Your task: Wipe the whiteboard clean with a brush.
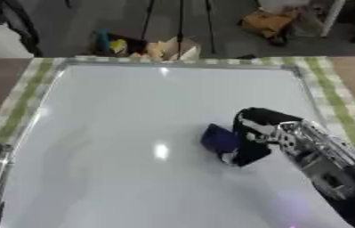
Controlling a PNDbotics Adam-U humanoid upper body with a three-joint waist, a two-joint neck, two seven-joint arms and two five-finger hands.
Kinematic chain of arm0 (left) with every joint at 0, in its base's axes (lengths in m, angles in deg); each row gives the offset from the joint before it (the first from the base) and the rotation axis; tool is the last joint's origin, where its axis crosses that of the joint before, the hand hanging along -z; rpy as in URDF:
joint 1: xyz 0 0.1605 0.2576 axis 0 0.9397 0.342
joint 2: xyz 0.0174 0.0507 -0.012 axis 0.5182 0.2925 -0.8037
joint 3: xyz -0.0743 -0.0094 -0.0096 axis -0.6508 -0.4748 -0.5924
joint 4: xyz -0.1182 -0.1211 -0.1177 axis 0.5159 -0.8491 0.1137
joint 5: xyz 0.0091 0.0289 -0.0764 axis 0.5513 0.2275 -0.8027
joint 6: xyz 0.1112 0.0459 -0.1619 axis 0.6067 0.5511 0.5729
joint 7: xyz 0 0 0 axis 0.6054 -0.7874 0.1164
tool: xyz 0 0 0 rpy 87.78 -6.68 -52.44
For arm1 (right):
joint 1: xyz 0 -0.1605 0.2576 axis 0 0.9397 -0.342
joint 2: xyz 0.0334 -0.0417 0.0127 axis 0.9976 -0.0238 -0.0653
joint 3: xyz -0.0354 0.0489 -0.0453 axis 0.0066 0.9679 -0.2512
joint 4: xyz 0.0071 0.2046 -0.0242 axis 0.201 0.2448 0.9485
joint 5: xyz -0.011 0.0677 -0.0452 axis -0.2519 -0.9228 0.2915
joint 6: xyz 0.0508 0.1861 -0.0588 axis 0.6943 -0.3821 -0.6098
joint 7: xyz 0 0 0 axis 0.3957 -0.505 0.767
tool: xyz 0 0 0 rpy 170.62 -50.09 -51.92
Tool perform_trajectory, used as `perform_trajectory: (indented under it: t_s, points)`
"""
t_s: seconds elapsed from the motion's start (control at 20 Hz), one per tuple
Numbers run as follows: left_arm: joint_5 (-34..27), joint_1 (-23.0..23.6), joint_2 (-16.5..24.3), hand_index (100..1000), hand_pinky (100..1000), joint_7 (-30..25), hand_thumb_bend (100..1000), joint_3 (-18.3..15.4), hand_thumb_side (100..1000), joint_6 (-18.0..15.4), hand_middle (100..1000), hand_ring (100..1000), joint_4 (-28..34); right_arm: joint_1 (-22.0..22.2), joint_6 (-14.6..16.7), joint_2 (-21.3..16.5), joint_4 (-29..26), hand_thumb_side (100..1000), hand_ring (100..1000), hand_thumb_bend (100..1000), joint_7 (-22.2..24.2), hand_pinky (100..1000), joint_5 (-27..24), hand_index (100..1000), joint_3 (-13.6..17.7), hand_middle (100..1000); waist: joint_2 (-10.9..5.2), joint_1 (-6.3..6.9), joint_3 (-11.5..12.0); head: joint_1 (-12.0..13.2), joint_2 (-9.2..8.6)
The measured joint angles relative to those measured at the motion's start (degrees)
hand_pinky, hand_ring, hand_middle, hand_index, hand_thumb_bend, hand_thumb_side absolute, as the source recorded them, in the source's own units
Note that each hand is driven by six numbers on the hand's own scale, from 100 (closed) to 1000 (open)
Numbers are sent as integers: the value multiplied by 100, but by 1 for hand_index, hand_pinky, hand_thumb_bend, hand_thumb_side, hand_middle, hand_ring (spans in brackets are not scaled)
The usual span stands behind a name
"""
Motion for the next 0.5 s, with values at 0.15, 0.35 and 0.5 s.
perform_trajectory:
  t_s: [0.15,0.35,0.5]
  points:
    - [0,0,0,741,657,-4,140,0,1000,1,765,790,0,-1,20,0,0,499,774,299,12,620,1,171,0,734,0,2,-4,1,0]
    - [0,0,0,741,656,-10,139,0,1000,-3,765,790,0,-5,50,0,-5,487,773,289,11,618,3,169,0,726,0,5,-11,1,-24]
    - [0,-1,0,741,656,-17,139,0,1000,-6,765,790,0,-11,58,0,-6,487,773,289,17,618,5,169,0,726,0,6,-11,1,-43]
